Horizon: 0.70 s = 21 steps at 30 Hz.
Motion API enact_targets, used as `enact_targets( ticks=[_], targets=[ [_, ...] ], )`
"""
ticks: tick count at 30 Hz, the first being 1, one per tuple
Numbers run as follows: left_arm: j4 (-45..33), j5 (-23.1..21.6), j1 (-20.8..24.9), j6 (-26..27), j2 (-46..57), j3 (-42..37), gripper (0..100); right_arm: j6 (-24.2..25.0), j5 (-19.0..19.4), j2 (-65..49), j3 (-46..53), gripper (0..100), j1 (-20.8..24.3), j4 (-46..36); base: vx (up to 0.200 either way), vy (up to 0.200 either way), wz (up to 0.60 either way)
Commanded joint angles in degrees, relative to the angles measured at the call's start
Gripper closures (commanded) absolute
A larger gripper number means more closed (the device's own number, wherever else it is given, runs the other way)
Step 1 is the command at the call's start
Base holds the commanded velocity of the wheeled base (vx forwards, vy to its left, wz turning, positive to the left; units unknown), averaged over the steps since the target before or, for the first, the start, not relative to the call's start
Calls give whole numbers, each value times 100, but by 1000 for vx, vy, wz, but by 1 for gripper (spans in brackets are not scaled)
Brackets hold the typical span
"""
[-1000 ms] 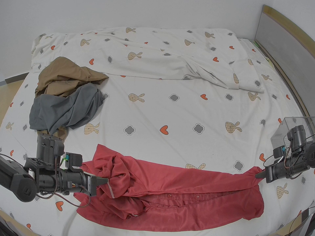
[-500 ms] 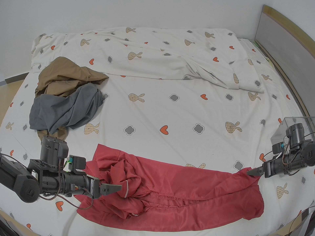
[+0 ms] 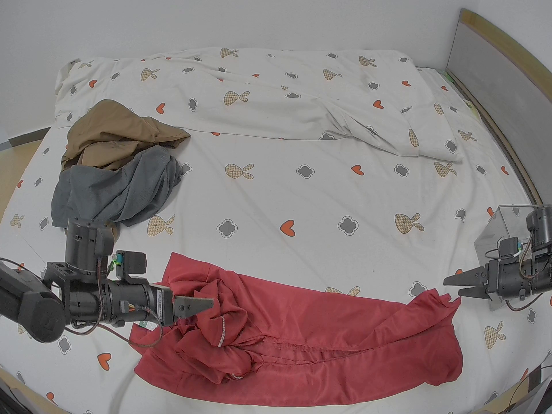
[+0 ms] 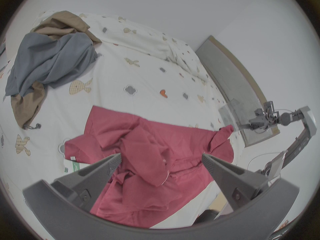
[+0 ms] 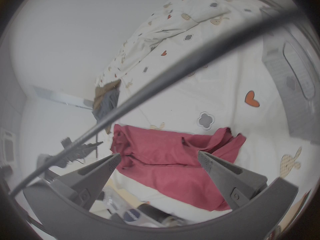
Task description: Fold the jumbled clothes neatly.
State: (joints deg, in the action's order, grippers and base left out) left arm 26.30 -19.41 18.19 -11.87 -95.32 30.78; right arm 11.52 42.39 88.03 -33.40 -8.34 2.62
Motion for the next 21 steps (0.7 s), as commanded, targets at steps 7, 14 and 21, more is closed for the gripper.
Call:
enact_targets(
  ticks=[7, 14, 21],
  targets=[
    [-511, -309, -26, -702, 444, 1387, 0, 483, 226, 74, -764, 0, -423, -1589, 0, 0, 0],
    [-1487, -1311, -79, -1159, 426, 2187, 0, 1441, 279, 839, -1907, 0, -247, -2187, 0, 0, 0],
    [-1478, -1364, -114, -1151, 470, 2143, 0, 1397, 33, 2342, -2443, 0, 632, -693, 0, 0, 0]
  ],
)
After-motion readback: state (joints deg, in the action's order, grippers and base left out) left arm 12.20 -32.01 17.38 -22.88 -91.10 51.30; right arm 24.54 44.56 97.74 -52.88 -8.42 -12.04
